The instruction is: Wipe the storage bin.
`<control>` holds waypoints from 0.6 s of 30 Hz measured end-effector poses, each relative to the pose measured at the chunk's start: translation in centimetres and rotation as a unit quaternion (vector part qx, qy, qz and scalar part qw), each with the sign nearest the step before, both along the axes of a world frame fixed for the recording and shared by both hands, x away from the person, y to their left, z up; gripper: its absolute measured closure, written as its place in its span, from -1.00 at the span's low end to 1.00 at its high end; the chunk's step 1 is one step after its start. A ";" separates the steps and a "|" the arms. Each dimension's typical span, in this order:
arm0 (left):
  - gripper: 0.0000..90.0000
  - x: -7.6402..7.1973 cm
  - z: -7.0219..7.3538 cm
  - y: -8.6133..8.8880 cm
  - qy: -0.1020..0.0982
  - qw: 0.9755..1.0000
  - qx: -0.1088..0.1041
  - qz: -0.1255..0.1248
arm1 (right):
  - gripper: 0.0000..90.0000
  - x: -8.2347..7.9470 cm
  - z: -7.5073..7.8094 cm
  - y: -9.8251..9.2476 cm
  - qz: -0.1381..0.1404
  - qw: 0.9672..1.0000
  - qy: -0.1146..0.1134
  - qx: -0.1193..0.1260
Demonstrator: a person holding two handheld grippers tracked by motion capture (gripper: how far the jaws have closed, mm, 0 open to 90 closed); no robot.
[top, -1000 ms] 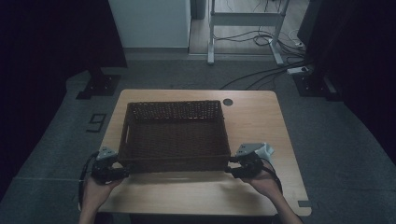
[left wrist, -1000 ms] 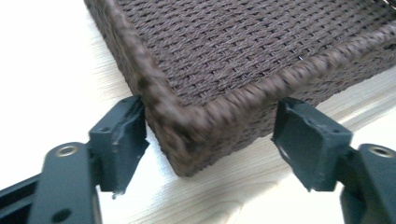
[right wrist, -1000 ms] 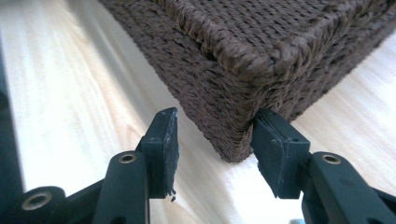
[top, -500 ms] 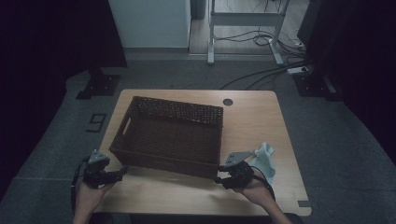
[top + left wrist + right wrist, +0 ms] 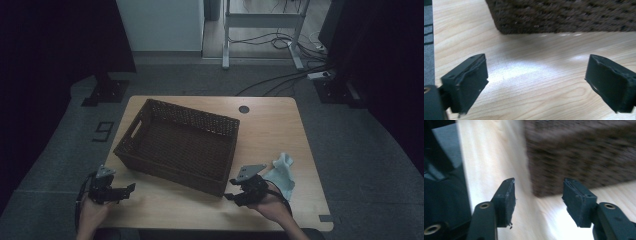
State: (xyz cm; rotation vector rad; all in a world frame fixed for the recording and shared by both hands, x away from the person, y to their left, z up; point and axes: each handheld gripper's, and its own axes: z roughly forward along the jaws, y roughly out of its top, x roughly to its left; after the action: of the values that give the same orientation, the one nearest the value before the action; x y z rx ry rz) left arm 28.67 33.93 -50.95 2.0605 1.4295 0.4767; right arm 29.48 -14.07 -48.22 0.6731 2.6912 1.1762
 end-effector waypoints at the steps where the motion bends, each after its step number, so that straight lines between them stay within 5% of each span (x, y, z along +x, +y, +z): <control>1: -0.97 0.0 -0.1 0.0 0.000 1.000 0.003 0.000 | -0.12 0.3 0.0 -0.6 -0.010 1.000 0.000 -0.003; 10: -1.00 0.2 -1.1 -0.5 0.011 1.000 0.026 -0.013 | -0.38 2.0 0.5 -5.0 -0.096 0.995 -0.025 -0.026; 18: -1.00 0.4 -2.0 -1.0 0.032 0.998 0.051 -0.030 | -0.42 2.7 1.1 -8.9 -0.167 0.984 -0.046 -0.036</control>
State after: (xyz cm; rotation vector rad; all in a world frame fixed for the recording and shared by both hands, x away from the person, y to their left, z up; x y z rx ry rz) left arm 29.06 32.97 -52.94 2.2108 1.4022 0.4714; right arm 32.15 -22.94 -47.14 0.9854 2.4089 0.9938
